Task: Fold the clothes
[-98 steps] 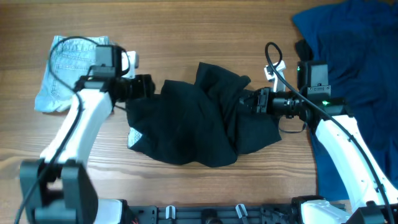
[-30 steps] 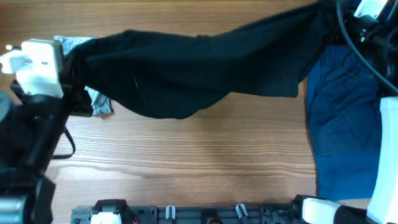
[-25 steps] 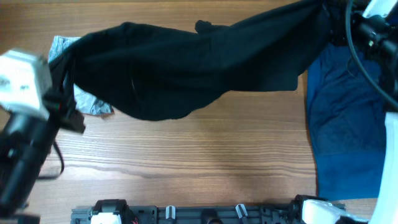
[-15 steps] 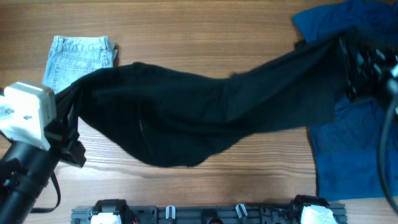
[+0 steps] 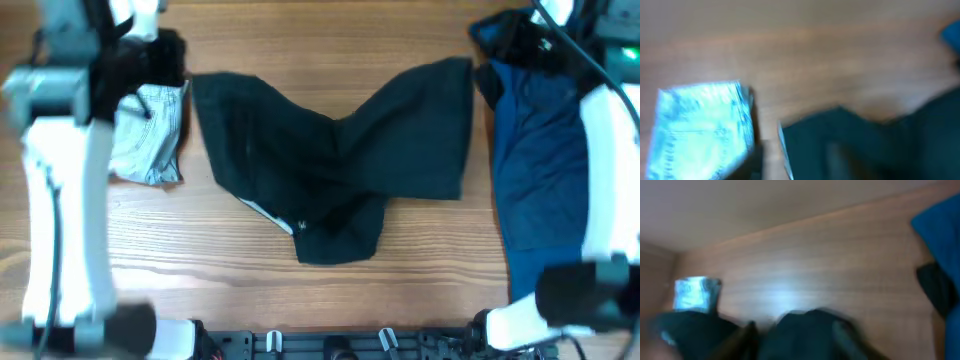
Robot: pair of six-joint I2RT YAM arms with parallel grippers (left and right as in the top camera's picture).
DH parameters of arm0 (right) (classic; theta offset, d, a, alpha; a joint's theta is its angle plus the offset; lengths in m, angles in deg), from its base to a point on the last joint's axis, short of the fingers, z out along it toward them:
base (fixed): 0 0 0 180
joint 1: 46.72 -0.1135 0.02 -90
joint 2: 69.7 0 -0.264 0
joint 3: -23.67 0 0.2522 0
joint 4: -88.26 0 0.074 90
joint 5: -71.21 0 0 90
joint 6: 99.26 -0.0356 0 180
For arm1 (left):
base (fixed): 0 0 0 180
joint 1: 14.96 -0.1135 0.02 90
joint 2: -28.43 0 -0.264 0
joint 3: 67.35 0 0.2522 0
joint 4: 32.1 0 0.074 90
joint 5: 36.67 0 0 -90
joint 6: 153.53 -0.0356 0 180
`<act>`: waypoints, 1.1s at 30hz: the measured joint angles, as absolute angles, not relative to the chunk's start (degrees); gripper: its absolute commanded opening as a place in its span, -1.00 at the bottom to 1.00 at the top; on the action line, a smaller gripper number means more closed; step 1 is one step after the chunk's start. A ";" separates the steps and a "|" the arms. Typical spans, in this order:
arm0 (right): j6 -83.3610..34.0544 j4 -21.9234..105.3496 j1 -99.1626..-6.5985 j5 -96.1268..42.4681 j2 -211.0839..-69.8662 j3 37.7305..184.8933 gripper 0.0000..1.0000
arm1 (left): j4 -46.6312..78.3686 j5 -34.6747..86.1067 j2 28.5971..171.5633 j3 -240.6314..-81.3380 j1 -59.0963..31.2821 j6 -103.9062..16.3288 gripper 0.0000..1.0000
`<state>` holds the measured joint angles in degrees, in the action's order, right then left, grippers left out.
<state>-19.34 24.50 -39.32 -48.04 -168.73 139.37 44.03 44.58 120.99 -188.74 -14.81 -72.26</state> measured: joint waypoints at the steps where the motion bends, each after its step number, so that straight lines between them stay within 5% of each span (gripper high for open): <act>1: -18.84 24.63 -39.25 -48.52 -171.17 139.34 0.13 | 45.43 45.34 125.36 -188.63 -14.81 -72.17 0.48; 5: -16.39 17.48 -38.05 -50.36 -175.70 138.84 0.15 | 55.88 47.09 131.63 -187.83 -14.81 -71.95 0.72; 13: -12.09 -0.13 -42.27 -44.59 -175.68 137.22 0.24 | 67.68 36.25 129.73 -183.15 -13.74 -71.86 0.50; 19: -11.98 1.64 -44.15 -42.75 -175.68 129.09 0.23 | 59.88 32.54 129.79 -163.83 -1.81 -68.80 0.51; 26: -11.98 2.95 -44.04 -42.29 -175.68 125.81 0.23 | 35.73 36.82 129.77 -144.99 11.04 -49.09 0.40; 28: -11.98 2.99 -44.04 -42.27 -175.68 125.81 0.23 | 33.87 38.76 129.77 -142.76 12.44 -44.52 -0.01; 30: -12.00 3.37 -44.04 -42.27 -175.68 125.79 0.23 | 32.93 39.99 129.77 -141.95 12.92 -41.88 -0.82; 33: -11.98 3.96 -44.04 -42.27 -175.68 125.79 0.23 | 31.49 41.80 129.77 -141.79 13.16 -40.48 -0.92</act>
